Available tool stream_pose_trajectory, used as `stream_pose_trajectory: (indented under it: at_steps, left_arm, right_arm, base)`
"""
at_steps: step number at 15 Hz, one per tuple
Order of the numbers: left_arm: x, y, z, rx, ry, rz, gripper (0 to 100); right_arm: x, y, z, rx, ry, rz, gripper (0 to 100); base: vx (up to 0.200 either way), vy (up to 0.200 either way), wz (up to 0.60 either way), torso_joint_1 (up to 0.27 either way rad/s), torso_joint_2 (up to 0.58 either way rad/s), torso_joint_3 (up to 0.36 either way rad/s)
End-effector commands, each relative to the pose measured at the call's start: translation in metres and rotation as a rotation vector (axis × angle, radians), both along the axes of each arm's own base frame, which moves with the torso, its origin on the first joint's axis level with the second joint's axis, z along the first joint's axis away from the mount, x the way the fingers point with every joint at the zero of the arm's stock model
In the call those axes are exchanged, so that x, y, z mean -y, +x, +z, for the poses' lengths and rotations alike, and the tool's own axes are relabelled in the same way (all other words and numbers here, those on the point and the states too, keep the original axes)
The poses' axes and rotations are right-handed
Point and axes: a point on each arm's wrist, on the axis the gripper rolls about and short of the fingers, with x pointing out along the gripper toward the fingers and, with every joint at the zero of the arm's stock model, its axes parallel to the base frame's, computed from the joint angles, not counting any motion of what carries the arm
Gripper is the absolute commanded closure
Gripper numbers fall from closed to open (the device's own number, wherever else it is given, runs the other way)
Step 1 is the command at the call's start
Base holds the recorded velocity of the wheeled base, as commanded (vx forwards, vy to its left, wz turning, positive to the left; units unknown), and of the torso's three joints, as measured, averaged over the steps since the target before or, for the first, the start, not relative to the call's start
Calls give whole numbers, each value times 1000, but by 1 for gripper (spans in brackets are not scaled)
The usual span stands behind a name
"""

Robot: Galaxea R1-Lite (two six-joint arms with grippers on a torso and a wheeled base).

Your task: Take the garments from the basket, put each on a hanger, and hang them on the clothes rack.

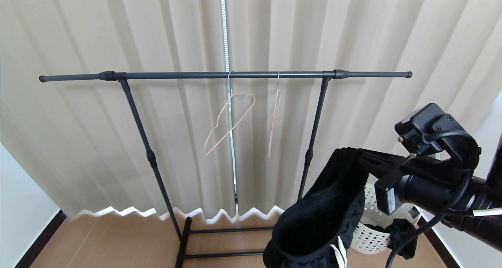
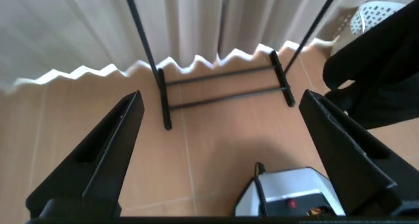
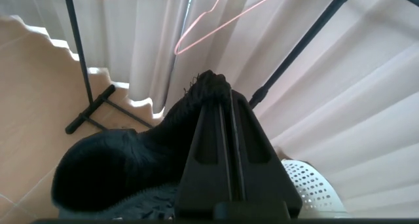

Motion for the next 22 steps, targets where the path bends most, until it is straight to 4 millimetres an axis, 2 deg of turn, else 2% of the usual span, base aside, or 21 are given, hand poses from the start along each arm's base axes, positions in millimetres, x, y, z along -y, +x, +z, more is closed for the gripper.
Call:
stream_pose_trajectory:
  at_steps: [1,4,6,7,8,11,14,16,18,22]
  left_arm:
    - [5,90,21,-202,-47,-38,0]
    - [17,119,21,-211,-158,-46,0]
    - [35,137,25,-247,-221,-100,0]
    - [48,148,20,-303,-245,-147,0]
    - [52,151,19,-318,-251,-161,0]
    - [98,178,25,-359,-327,-258,0]
    - [134,196,12,-471,-401,-262,0]
    - [147,206,2,-507,-400,-257,0]
    - [160,216,1,-527,-450,-242,0]
    - [174,231,-12,-560,-450,-232,0]
  right_arm:
    - [-4,6,-1,-8,-2,3,100]
    - [-9,11,-6,-30,-4,-1,100]
    - [-27,23,3,-11,-3,-8,100]
    - [-38,26,5,-4,3,7,100]
    - [-41,27,4,-5,2,13,100]
    - [-61,39,0,-14,-2,37,100]
    - [-66,44,10,22,32,43,100]
    - [-71,49,13,42,49,40,100]
    - [-78,45,17,57,65,66,100]
    - [-89,40,30,88,98,100,100]
  base:
    - [0,0,0,0,0,0]
    - [0,0,0,0,0,0]
    - [0,0,0,0,0,0]
    - [0,0,0,0,0,0]
    - [0,0,0,0,0,0]
    - [0,0,0,0,0,0]
    - [0,0,0,0,0,0]
    - [0,0,0,0,0,0]
    - [0,0,0,0,0,0]
    - [0,0,0,0,0,0]
